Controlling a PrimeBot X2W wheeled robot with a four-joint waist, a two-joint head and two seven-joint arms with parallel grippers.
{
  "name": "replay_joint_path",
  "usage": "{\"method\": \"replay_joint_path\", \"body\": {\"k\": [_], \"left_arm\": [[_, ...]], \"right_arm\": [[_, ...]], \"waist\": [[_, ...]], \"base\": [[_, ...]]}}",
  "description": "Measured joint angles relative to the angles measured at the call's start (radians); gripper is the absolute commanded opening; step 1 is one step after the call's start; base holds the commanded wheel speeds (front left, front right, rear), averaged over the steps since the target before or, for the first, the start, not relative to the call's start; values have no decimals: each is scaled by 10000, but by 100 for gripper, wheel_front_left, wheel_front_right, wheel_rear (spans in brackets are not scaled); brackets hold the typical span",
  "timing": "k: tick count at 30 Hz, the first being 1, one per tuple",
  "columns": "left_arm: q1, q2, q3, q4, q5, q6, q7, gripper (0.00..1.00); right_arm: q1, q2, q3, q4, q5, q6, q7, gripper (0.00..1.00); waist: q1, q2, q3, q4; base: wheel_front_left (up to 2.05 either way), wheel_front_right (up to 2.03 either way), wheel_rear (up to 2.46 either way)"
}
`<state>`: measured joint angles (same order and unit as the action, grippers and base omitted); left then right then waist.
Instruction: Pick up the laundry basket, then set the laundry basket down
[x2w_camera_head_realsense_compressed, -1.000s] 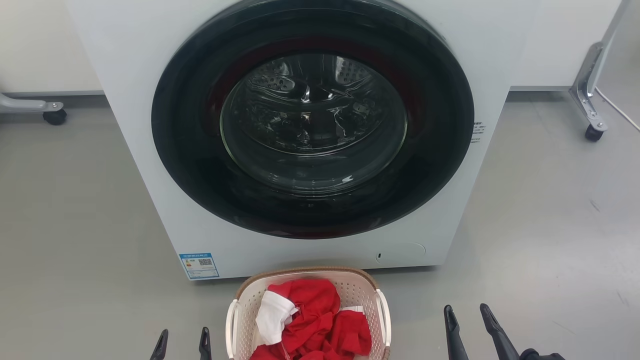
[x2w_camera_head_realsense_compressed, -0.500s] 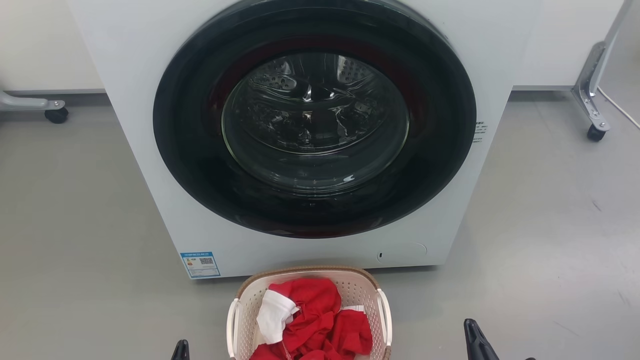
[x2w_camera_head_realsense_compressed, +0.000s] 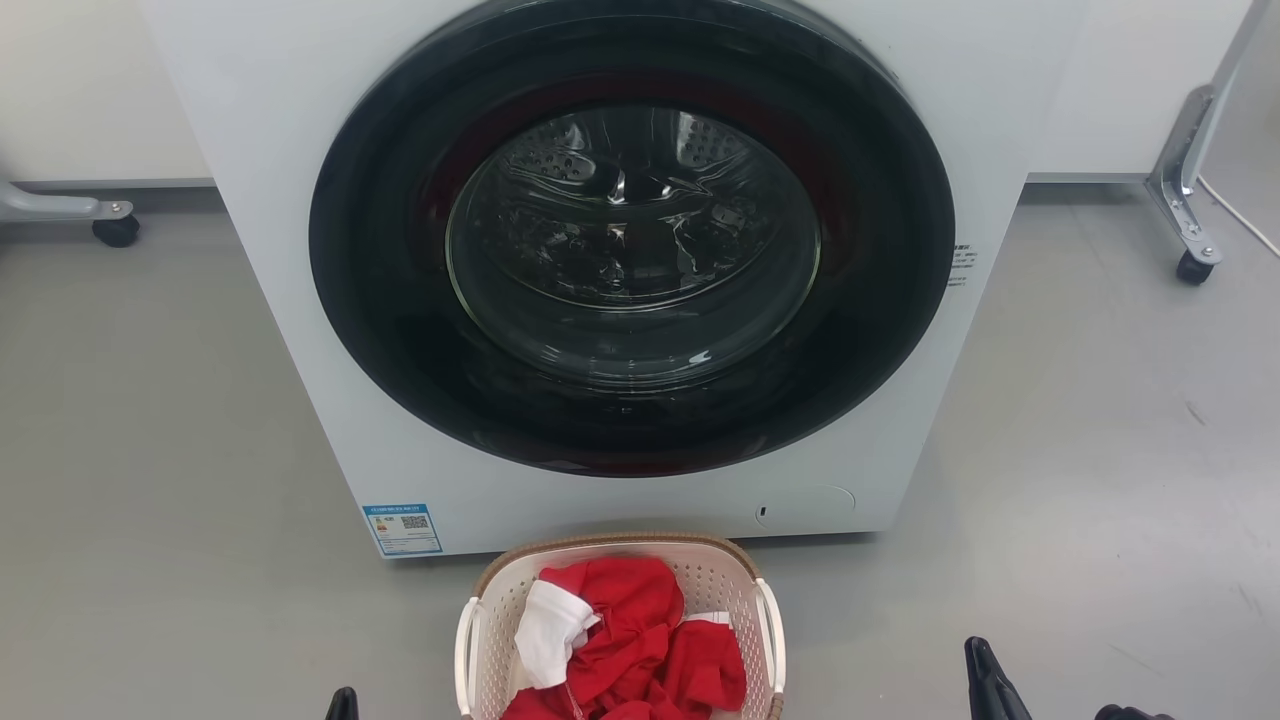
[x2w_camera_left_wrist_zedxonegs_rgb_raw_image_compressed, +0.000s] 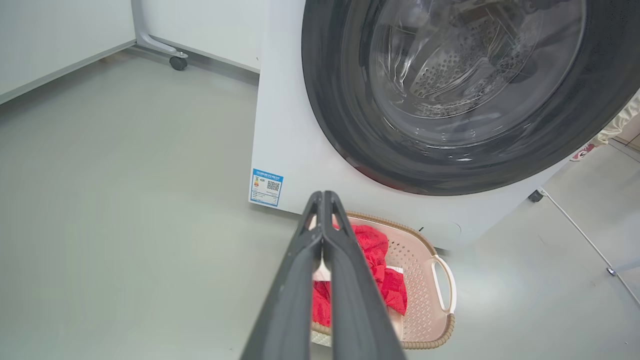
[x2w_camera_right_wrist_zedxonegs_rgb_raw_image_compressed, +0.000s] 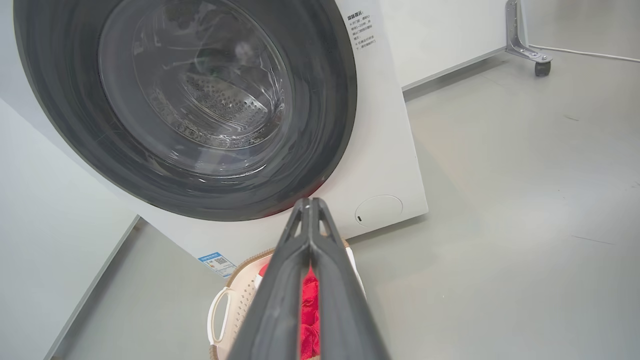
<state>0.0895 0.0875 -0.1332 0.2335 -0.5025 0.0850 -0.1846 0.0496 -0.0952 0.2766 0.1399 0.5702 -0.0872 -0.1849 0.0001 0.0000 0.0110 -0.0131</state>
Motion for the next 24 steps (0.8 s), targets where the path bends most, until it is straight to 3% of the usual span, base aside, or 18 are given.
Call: {"method": "replay_joint_path", "body": {"k": [24], "left_arm": [[-472, -153, 665, 174, -3212, -606, 945, 0]], "right_arm": [[-419, 159, -1223, 460, 3030, 606, 934, 0]], "waist": [[0, 0, -28, 40]], "base": [[0, 0, 0]]}}
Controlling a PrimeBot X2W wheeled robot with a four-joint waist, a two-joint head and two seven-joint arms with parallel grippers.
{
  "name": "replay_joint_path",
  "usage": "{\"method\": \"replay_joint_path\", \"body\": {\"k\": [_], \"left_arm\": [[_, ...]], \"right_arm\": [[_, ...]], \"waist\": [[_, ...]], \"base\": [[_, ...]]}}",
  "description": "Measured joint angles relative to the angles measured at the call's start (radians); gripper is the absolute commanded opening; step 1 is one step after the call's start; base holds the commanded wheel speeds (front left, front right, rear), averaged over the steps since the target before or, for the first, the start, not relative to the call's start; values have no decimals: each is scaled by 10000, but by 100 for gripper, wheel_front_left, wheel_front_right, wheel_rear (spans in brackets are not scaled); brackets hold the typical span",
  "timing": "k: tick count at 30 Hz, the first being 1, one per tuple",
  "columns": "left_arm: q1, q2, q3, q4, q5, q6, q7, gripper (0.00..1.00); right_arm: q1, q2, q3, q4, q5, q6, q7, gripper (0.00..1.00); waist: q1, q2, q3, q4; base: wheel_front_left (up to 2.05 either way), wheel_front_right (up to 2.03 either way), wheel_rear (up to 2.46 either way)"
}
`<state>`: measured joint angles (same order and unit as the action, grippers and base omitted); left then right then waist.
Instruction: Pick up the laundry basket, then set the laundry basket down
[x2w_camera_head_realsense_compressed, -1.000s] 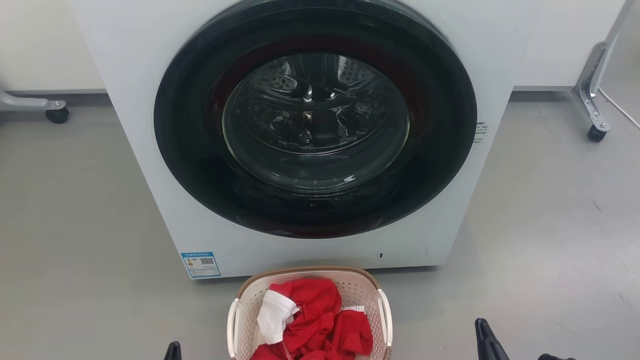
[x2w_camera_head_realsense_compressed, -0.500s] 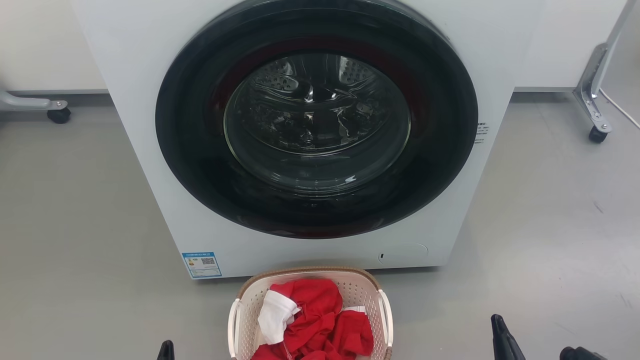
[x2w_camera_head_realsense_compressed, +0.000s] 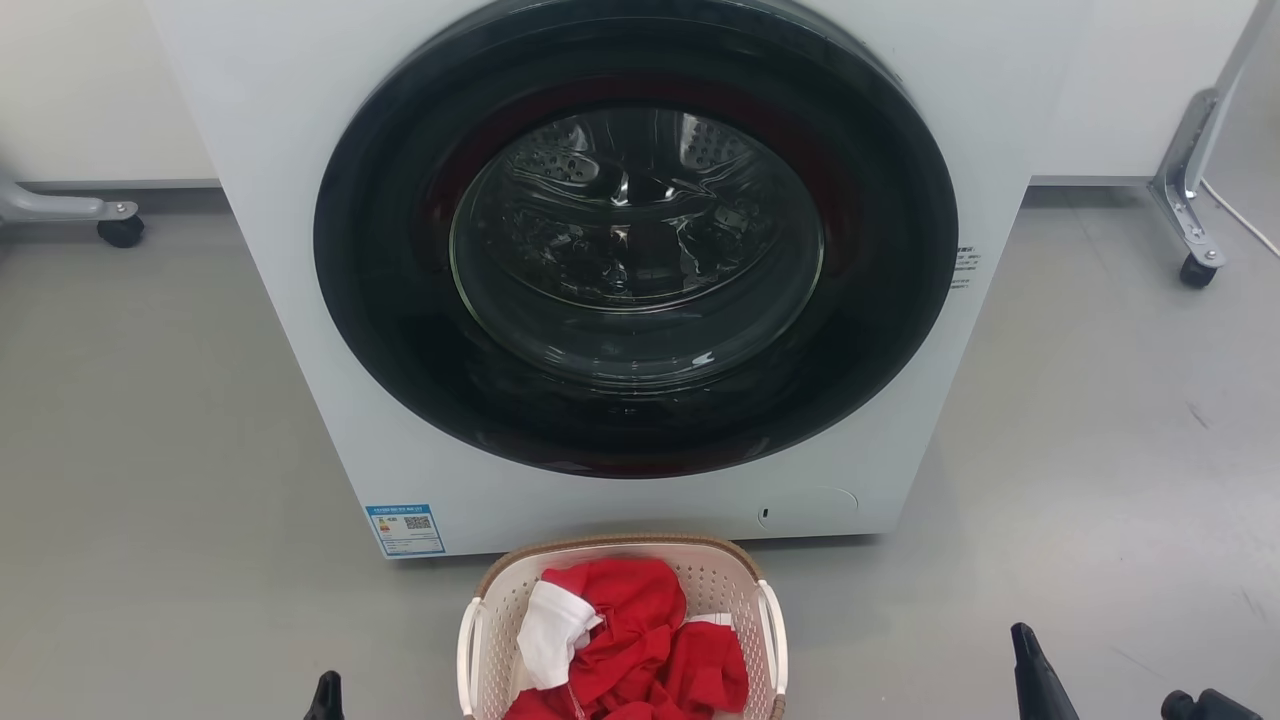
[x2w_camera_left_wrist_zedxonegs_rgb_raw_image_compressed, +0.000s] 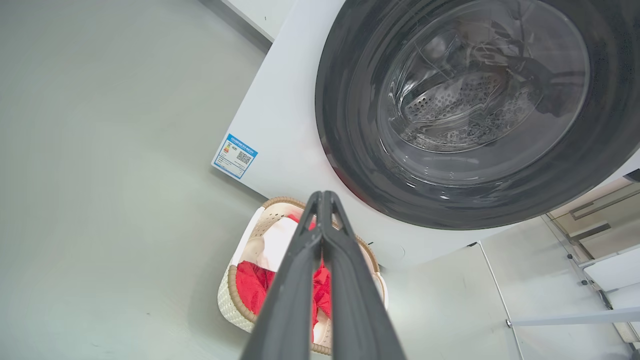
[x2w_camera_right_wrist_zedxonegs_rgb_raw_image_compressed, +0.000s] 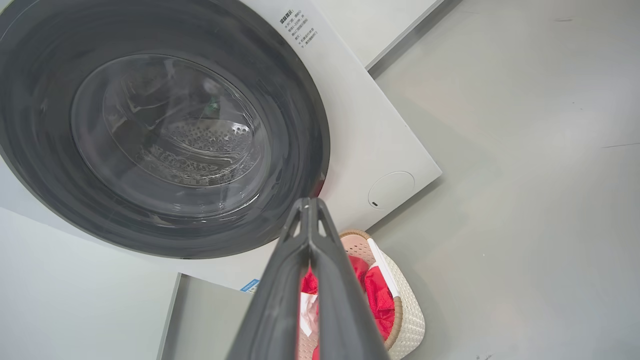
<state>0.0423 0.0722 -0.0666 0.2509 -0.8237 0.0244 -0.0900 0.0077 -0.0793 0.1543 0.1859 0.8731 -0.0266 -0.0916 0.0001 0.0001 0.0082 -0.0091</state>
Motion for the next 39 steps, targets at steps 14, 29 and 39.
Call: {"method": "replay_joint_path", "body": {"k": [14, 29, 39], "left_arm": [[-215, -79, 380, 100, -1854, -347, 493, 0], [-608, -128, 834, 234, -3940, -784, 1066, 0], [-835, -174, 1080, 307, -5287, -986, 1415, 0]], "right_arm": [[-213, 90, -690, 255, 1720, 324, 485, 0], [-429, 180, -1482, 575, 3730, 723, 1058, 0], [-627, 251, -1965, 779, 4959, 974, 1411, 0]], "waist": [[-1, 0, -16, 23], [0, 0, -34, 47], [0, 0, -45, 63]], "base": [[0, 0, 0], [0, 0, 0], [0, 0, 0]]}}
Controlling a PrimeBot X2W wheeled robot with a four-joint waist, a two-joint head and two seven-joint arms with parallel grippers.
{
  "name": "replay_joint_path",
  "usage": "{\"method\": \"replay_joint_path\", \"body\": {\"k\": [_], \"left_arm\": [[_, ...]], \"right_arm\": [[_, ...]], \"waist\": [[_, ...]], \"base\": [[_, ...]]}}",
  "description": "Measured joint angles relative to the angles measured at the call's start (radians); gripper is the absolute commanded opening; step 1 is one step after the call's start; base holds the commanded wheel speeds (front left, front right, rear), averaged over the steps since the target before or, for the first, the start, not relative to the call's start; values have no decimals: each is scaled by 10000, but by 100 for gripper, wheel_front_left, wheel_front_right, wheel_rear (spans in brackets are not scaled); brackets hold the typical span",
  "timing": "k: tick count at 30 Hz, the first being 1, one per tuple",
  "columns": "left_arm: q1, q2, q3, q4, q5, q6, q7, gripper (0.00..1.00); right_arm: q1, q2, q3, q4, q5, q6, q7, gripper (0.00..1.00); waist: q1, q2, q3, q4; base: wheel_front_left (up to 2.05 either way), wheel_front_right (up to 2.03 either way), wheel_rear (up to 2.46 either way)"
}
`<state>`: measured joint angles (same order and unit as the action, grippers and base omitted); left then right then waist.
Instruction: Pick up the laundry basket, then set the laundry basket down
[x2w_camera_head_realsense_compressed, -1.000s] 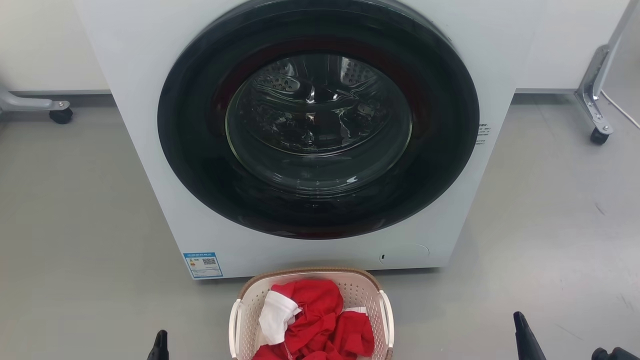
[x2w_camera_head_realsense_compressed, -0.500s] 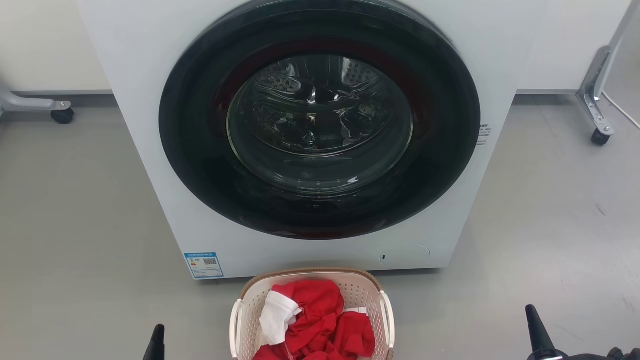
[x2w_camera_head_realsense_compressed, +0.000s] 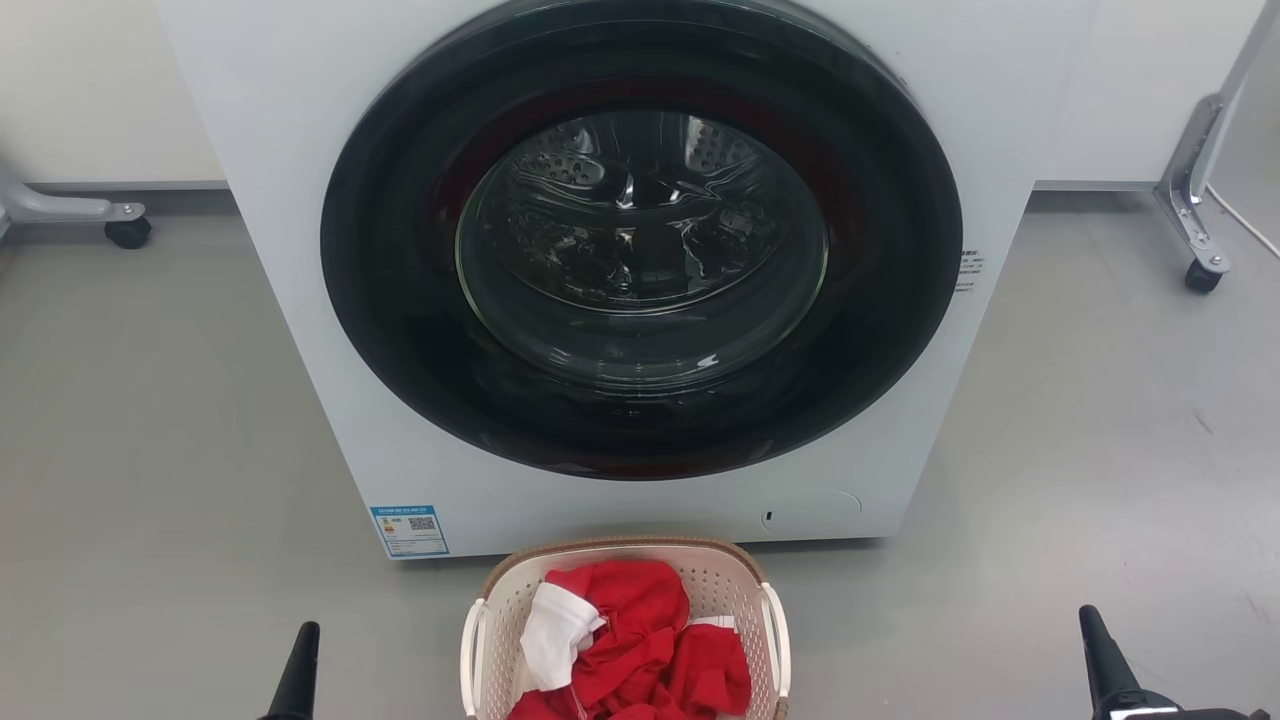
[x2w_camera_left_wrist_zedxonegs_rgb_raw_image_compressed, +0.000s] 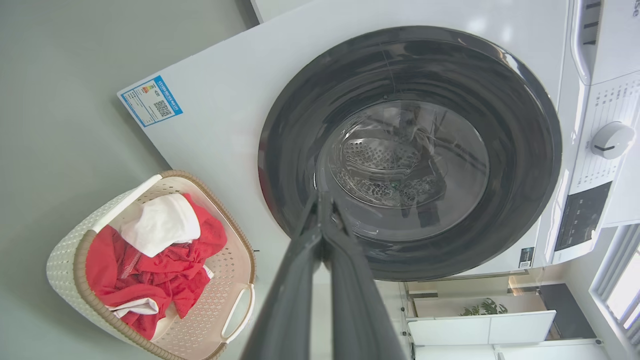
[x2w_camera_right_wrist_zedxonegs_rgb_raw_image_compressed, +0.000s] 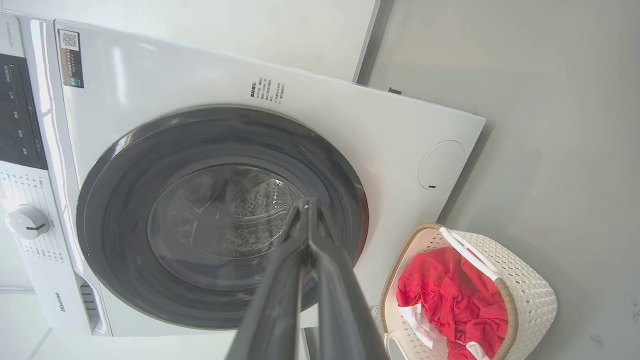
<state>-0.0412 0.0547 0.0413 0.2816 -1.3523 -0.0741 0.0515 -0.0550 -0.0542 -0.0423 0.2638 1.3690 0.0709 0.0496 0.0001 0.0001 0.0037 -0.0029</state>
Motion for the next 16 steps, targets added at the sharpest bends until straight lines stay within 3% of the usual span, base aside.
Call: {"method": "replay_joint_path", "body": {"k": [16], "left_arm": [[-297, -98, 449, 117, -2123, -414, 541, 0]], "right_arm": [[-206, 81, -790, 301, 2008, 428, 558, 0]], "waist": [[0, 0, -17, 26]], "base": [[0, 0, 0]]}}
